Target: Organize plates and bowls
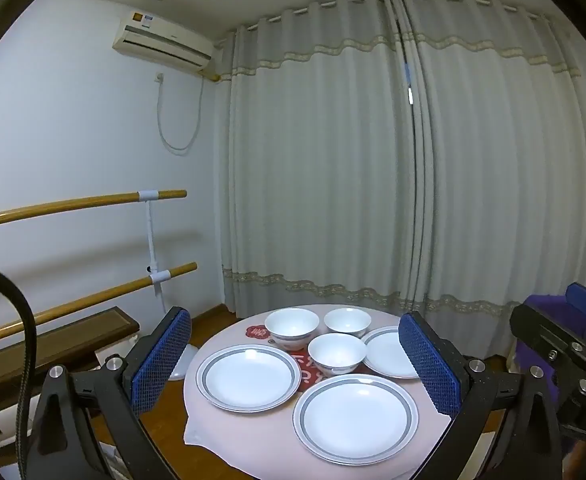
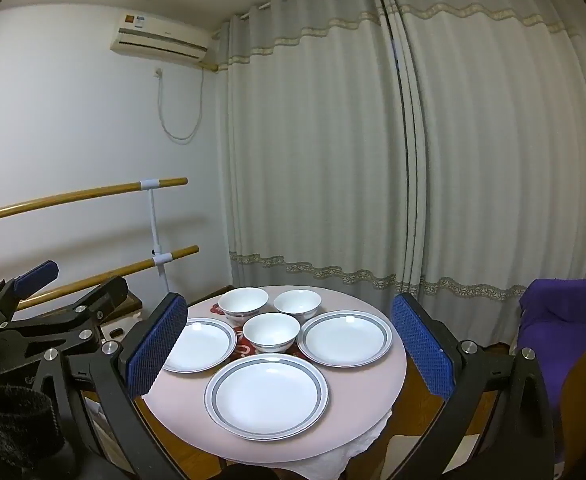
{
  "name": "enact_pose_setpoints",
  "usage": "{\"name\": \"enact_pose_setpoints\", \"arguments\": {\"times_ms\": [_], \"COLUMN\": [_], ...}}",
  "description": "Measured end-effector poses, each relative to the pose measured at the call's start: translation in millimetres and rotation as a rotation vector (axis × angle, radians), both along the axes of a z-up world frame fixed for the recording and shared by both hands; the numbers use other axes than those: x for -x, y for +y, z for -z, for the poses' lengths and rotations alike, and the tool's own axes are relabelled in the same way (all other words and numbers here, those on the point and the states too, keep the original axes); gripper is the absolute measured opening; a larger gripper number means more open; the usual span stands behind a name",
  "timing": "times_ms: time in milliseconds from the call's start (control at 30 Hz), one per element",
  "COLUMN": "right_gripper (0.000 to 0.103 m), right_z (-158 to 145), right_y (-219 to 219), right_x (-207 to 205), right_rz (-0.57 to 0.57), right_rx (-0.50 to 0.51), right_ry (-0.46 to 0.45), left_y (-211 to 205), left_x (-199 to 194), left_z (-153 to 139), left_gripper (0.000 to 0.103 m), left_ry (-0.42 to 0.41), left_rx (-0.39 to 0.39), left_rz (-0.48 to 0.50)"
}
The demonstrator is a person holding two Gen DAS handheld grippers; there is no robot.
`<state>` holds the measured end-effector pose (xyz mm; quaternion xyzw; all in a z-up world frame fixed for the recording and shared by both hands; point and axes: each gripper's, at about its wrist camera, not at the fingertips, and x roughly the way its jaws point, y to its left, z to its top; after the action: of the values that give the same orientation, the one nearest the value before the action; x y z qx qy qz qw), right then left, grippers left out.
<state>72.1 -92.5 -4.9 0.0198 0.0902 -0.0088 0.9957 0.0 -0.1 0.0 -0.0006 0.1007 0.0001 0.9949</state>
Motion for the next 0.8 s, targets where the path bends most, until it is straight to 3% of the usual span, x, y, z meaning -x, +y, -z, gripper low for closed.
{"name": "enact_pose_setpoints", "arguments": {"times_ms": [800], "right_gripper": [0.103], "right_z": [-6.1], "right_y": [-1.7], "right_x": [2.8], "right_rz": [0.008], "right_rx": [-0.012], "right_ry": [-0.014], "left_y": [0.3], "left_x": [2.0], "left_z": [0.0], "left_gripper": [0.102], "left_ry": [-0.010], "left_rx": [0.004], "left_rz": [0.015]}}
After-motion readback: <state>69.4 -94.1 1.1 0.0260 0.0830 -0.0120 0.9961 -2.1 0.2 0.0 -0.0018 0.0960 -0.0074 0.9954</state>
